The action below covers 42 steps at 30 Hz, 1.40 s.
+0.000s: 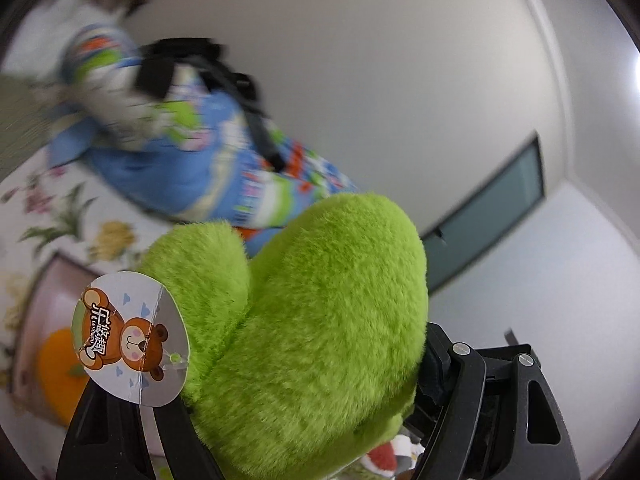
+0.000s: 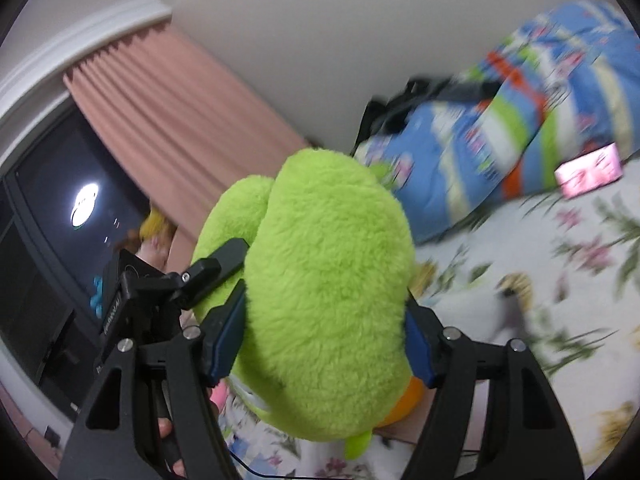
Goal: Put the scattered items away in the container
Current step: 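Lift the green plush with both tools and carry it toward the box, then lower the green plush into the box and open both tools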
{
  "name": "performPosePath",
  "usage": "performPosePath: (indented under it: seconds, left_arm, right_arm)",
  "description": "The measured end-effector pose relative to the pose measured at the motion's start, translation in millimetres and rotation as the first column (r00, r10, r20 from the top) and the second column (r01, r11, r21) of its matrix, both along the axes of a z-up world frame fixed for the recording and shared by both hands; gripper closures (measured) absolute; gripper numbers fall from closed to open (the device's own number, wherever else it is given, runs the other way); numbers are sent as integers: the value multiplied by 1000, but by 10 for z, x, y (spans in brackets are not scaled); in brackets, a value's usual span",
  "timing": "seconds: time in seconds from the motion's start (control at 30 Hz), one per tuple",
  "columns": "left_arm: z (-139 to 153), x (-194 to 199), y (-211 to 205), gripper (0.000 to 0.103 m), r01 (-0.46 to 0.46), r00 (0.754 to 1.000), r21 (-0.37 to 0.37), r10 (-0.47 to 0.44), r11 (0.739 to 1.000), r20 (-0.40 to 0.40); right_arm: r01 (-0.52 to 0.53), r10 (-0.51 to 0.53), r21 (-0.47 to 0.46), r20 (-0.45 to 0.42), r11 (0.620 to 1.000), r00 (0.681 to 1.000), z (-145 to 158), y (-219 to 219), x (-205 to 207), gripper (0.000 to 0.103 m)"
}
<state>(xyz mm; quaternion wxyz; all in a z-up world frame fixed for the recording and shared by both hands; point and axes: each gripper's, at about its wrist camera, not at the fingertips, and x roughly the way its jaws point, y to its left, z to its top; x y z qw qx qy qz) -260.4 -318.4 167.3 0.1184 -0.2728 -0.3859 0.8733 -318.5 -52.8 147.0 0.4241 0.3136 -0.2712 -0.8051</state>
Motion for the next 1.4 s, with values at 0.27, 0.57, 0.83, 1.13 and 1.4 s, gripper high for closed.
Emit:
performPosePath:
  seconds: [0.27,0.57,0.83,1.13,1.4]
  left_arm:
    - [-917,-40,-808,24,-98,986,96,83,991,145]
    - [-1527,-82,-1025,24,-189,954,129,151,973,259]
    - [-1563,-119,-995,22,-329,891,-3,312,944,329]
    - [-1293,60,-1037,22,-351,890,19,327,936,317]
    - [-990,330,-1066,18,-387,903,40,370,921,220]
  right_arm:
    - [-89,73,118,135,989,988,-716,-946,-287,34]
    - [-106,62,215,199,971,978,-1193,-1427,-489,32]
    - [-48,0,333,143,942,990,-1316,-1610,-521,22]
    - [10,-85,365,190,931,978,-1505,-1479,-707,14]
    - [59,-95,241,138,969,986,-1223,-1250,-574,3]
